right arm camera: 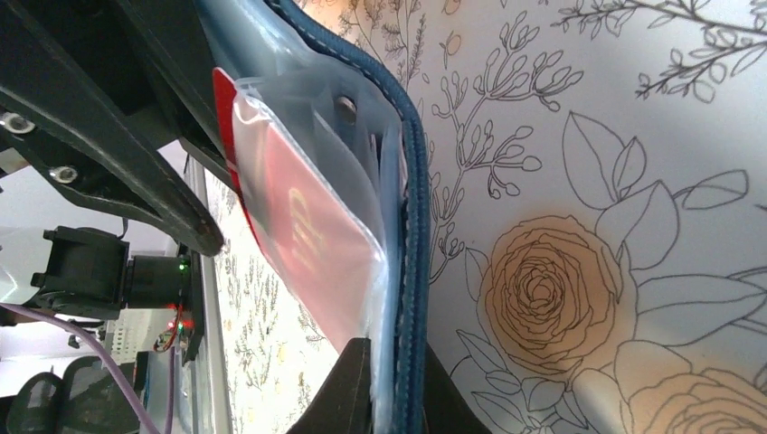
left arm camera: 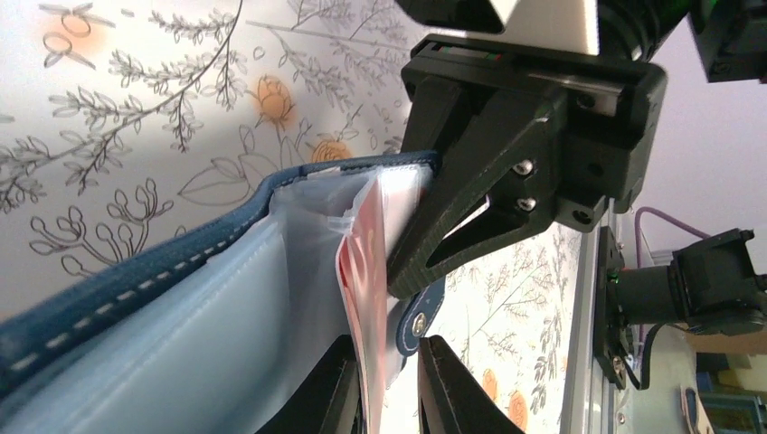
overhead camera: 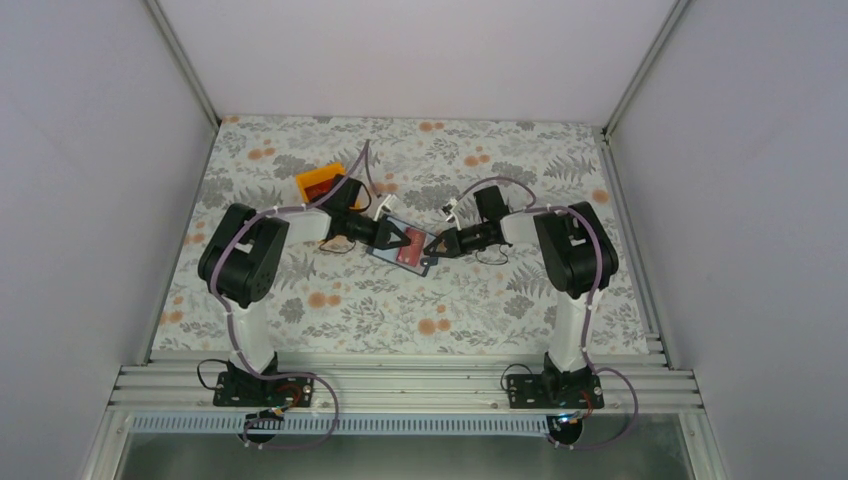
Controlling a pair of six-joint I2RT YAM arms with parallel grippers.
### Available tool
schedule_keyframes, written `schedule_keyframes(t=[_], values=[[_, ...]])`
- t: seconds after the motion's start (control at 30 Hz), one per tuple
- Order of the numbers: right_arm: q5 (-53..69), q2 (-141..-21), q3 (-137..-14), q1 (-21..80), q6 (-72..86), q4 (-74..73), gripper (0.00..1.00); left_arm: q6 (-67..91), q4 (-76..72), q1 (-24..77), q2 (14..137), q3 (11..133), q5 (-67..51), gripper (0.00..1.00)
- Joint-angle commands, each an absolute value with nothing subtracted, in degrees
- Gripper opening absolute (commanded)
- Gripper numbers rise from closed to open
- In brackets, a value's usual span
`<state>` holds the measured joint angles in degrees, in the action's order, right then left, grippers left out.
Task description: Take the credit cards out of the card holder
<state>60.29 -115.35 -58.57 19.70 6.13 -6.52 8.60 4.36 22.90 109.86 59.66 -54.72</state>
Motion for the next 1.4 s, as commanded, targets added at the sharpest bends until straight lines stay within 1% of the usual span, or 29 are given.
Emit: schedule_keyframes(t=[0.0, 0.27, 0.5, 0.57, 0.93, 1.07, 1.2, 1.37], values=[[59.4, -116.2, -59.7, 19.6, 3.4, -9.0, 0.04, 10.3, -1.4, 22.4, 107.4, 60.3, -58.2, 0.18], [59.2, -115.7, -60.4, 19.7, 1.5, -11.6, 0.04, 11.5, -1.5, 20.0, 109.3, 63.7, -58.7, 0.16], [58.9, -115.6, -61.0, 19.6, 0.5, -12.9, 0.04, 6.2, 5.4, 20.1, 110.2, 65.3, -60.0, 0.06], [59.0, -115.5, -61.1, 19.6, 0.5, -12.9, 0.05, 4.5, 7.4, 20.2, 110.4, 65.2, -60.2, 0.06], [59.1, -115.7, -62.5, 19.6, -0.8, -14.9, 0.04, 2.4, 12.8, 21.7, 109.0, 63.1, -49.4, 0.28], [59.1, -116.0, -62.7, 19.6, -1.3, -15.4, 0.05, 3.0, 13.2, 21.3, 110.8, 63.0, -49.2, 0.32], [59.0, -116.1, -62.9, 19.5, -1.5, -15.6, 0.05, 3.6, 11.2, 21.0, 109.9, 61.1, -50.9, 0.36], [59.0, -116.5, -63.4, 19.6, -1.2, -15.3, 0.05, 4.5, 9.1, 21.2, 110.5, 59.6, -53.7, 0.38]])
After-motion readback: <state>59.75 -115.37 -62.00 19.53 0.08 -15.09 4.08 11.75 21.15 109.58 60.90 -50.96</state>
